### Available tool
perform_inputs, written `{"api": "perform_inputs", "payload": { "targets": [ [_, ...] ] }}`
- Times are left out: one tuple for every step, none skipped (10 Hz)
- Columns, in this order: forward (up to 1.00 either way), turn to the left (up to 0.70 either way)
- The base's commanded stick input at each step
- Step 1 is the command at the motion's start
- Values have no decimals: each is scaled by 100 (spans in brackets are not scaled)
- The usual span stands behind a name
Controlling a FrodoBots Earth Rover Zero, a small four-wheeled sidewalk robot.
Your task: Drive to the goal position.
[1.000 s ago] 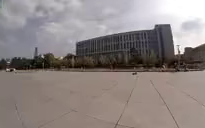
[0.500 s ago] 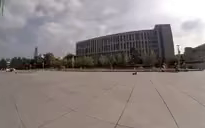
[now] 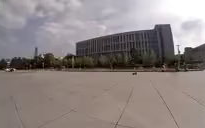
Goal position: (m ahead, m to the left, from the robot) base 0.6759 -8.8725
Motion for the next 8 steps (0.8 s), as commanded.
{"api": "perform_inputs", "payload": {
  "targets": [
    [0,17],
    [0,64],
    [0,69],
    [0,54],
    [0,6],
    [0,25],
    [0,70],
    [0,64]
  ]
}}
